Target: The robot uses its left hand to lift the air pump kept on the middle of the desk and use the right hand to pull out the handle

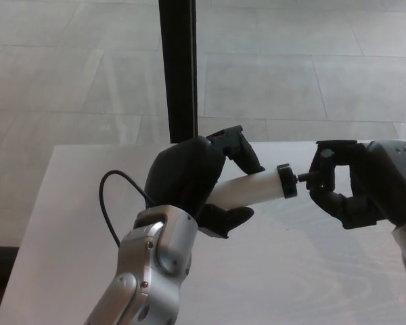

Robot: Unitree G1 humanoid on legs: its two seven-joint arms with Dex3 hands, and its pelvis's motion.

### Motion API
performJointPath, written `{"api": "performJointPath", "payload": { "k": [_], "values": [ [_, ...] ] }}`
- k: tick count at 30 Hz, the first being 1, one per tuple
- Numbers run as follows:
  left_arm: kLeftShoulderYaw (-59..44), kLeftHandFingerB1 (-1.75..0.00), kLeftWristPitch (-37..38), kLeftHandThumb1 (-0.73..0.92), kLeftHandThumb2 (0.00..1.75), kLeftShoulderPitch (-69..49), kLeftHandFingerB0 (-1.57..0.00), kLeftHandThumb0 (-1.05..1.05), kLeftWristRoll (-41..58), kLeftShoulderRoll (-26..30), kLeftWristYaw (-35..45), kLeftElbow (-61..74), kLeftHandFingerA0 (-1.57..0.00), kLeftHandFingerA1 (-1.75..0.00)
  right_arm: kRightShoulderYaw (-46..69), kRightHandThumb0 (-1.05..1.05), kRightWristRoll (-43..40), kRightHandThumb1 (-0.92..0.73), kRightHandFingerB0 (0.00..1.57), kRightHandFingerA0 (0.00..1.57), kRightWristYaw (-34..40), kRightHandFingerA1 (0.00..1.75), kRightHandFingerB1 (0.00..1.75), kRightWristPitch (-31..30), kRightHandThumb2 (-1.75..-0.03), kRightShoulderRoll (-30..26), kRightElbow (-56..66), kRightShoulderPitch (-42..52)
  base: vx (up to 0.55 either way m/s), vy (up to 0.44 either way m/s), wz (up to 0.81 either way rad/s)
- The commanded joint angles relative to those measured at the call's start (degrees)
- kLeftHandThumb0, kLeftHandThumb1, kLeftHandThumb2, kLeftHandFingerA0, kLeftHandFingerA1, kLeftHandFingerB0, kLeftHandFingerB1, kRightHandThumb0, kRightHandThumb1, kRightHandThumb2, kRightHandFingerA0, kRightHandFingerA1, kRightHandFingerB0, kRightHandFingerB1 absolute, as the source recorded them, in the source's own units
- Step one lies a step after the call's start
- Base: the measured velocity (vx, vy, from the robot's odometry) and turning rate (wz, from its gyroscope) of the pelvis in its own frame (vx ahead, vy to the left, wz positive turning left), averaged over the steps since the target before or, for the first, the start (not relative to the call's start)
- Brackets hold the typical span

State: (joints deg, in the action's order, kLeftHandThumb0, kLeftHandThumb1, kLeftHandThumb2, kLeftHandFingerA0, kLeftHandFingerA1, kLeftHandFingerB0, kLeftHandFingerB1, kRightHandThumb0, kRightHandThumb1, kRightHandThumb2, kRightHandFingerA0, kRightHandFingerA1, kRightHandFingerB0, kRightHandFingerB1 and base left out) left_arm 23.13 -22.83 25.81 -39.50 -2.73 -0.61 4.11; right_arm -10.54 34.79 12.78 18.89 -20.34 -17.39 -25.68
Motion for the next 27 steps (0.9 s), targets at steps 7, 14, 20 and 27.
{"api": "performJointPath", "payload": {
  "k": [7,14,20,27],
  "values": [
    [-1.4,-1.35,0.3,0.44,1.22,-3.7,-1.05,-0.17,1.9,-0.3,-0.8,2.1,-1.24,-1.47,0.9,-0.21,0.4,-0.36,0.83,0.99,1.8,1.75,1.53,-1.7,-1.34,0.5,0.7,-1.1,0.00,0.000,0.00],
    [-1.0,-1.31,1.5,0.44,1.20,-6.3,-1.03,-0.15,2.1,0.2,-1.6,2.2,-1.22,-1.44,1.6,-0.19,0.0,-0.38,0.83,1.00,4.4,1.75,1.54,-0.2,-1.33,1.2,-0.4,-1.7,0.00,0.000,0.00],
    [-1.2,-1.31,1.8,0.46,1.18,-6.7,-1.03,-0.17,2.4,0.4,-1.8,2.1,-1.19,-1.43,1.9,-0.18,-0.4,-0.40,0.84,1.01,3.8,1.75,1.55,-0.6,-1.31,1.4,-0.5,-2.1,0.00,0.000,0.00],
    [-1.7,-1.29,2.5,0.46,1.18,-7.4,-1.00,-0.18,2.5,1.9,-1.5,2.1,-1.20,-1.44,2.5,-0.19,-0.9,-0.41,0.84,1.01,3.0,1.75,1.54,-1.1,-1.31,1.5,-0.2,-2.2,0.00,0.000,0.00]
  ]
}}
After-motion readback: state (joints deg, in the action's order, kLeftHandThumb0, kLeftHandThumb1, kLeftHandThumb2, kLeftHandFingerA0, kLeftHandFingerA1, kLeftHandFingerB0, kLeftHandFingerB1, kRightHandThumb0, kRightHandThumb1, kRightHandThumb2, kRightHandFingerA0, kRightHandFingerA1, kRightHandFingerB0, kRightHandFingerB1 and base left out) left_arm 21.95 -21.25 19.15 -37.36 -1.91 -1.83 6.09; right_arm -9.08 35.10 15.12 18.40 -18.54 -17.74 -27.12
